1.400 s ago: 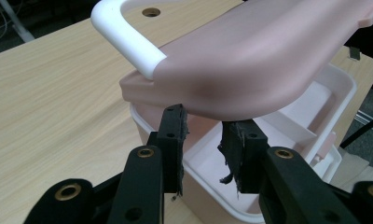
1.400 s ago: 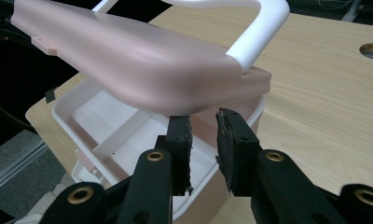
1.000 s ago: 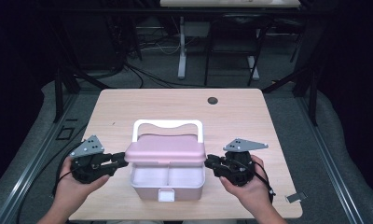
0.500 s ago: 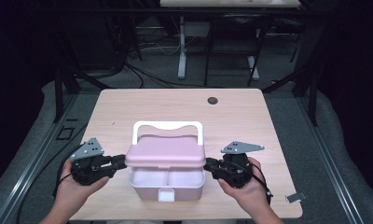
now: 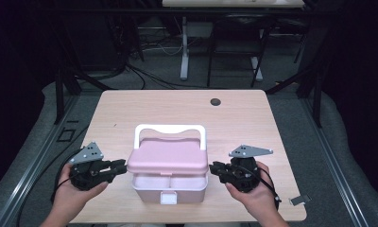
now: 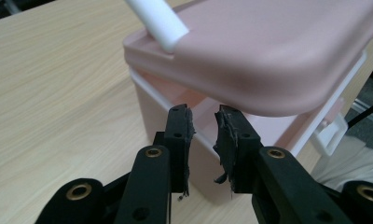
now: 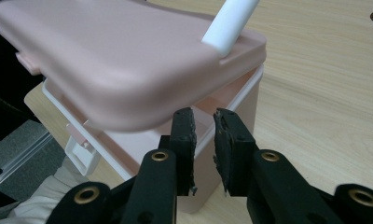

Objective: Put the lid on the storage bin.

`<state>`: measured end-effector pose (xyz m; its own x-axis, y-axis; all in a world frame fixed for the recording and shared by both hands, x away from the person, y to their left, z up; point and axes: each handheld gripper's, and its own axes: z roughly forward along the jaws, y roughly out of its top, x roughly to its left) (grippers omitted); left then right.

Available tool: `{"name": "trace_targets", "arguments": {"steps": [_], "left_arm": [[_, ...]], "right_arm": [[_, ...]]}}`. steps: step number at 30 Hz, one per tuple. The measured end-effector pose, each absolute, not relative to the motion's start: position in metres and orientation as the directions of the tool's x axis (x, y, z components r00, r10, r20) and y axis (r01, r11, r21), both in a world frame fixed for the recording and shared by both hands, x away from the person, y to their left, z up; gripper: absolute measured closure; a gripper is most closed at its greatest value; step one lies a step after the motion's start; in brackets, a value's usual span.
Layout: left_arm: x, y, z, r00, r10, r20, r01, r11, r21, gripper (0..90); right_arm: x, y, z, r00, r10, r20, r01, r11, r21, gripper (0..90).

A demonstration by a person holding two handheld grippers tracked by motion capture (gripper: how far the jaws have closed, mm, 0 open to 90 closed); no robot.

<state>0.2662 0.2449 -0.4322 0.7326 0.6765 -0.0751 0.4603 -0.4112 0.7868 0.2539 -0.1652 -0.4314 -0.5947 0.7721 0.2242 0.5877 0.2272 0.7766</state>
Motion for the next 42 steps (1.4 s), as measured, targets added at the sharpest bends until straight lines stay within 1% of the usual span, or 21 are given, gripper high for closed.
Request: {"name": "trace_targets", "arguments": {"steps": [13, 21, 23, 29, 34, 38, 42], "left_arm": [[0.274, 0.254, -0.436, 0.71, 0.698, -0.099, 0.485, -0.382, 0.786, 70.8], [0.284, 0.257, -0.438, 0.687, 0.719, -0.104, 0.498, -0.362, 0.788, 66.3], [0.286, 0.258, -0.439, 0.678, 0.73, -0.093, 0.5, -0.364, 0.786, 65.7], [0.296, 0.262, -0.439, 0.651, 0.752, -0.104, 0.518, -0.34, 0.785, 60.9], [0.305, 0.267, -0.439, 0.642, 0.755, -0.131, 0.542, -0.327, 0.774, 56.5], [0.316, 0.271, -0.445, 0.626, 0.765, -0.152, 0.566, -0.312, 0.763, 52.1], [0.325, 0.276, -0.456, 0.602, 0.783, -0.16, 0.583, -0.294, 0.757, 50.1]], "right_arm": [[0.259, -0.174, -0.433, -0.571, 0.788, 0.23, 0.598, 0.208, 0.774, 77.2], [0.266, -0.175, -0.437, -0.552, 0.806, 0.213, 0.599, 0.205, 0.774, 76.2], [0.268, -0.176, -0.438, -0.547, 0.808, 0.217, 0.605, 0.203, 0.77, 75.4], [0.278, -0.178, -0.439, -0.537, 0.806, 0.249, 0.636, 0.194, 0.747, 71.6], [0.284, -0.181, -0.439, -0.524, 0.813, 0.254, 0.643, 0.183, 0.744, 68.5], [0.292, -0.186, -0.44, -0.481, 0.847, 0.226, 0.637, 0.161, 0.754, 65.9], [0.299, -0.196, -0.446, -0.44, 0.867, 0.232, 0.651, 0.13, 0.748, 65.2]]}}
